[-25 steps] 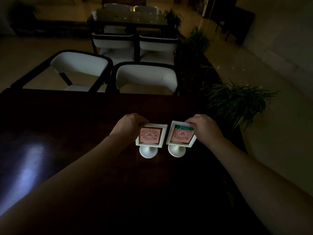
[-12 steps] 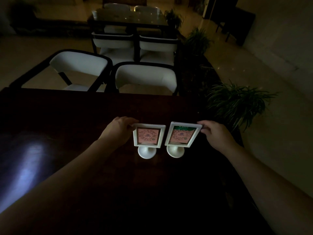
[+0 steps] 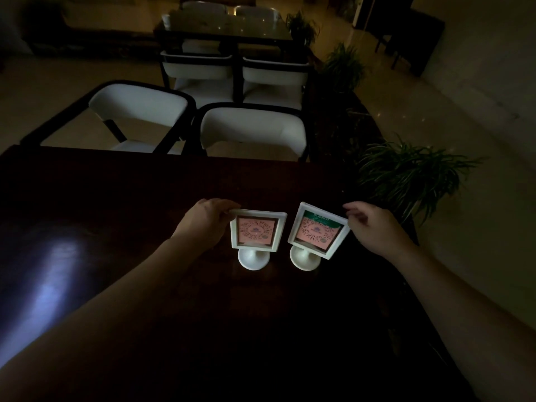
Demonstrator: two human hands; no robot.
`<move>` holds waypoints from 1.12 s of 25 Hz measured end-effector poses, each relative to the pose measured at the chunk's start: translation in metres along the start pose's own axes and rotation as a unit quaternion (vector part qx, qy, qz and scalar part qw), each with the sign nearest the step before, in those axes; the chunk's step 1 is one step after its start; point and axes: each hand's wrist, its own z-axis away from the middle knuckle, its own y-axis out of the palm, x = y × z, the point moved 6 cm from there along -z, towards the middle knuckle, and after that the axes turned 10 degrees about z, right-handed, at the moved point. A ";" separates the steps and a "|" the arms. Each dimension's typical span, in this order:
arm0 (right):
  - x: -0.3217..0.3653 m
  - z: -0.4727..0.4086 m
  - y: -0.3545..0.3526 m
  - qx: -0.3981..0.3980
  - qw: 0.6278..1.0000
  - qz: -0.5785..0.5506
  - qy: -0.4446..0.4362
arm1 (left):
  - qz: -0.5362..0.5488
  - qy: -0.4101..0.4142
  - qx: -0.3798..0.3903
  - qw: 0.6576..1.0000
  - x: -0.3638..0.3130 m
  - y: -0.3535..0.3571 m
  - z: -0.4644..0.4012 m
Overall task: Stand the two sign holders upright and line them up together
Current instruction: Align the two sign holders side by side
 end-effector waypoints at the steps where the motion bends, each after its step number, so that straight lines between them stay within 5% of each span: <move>1: 0.002 0.001 0.000 0.002 1.000 -0.002 -0.013 | 0.000 0.002 -0.002 1.000 -0.001 0.000 0.000; 10: 0.015 -0.010 0.004 -0.014 0.995 0.042 -0.087 | 0.016 -0.026 -0.007 1.000 -0.002 0.003 0.000; 28: 0.023 -0.011 0.009 -0.033 0.995 0.053 -0.076 | -0.003 -0.013 -0.011 1.000 -0.010 0.002 0.007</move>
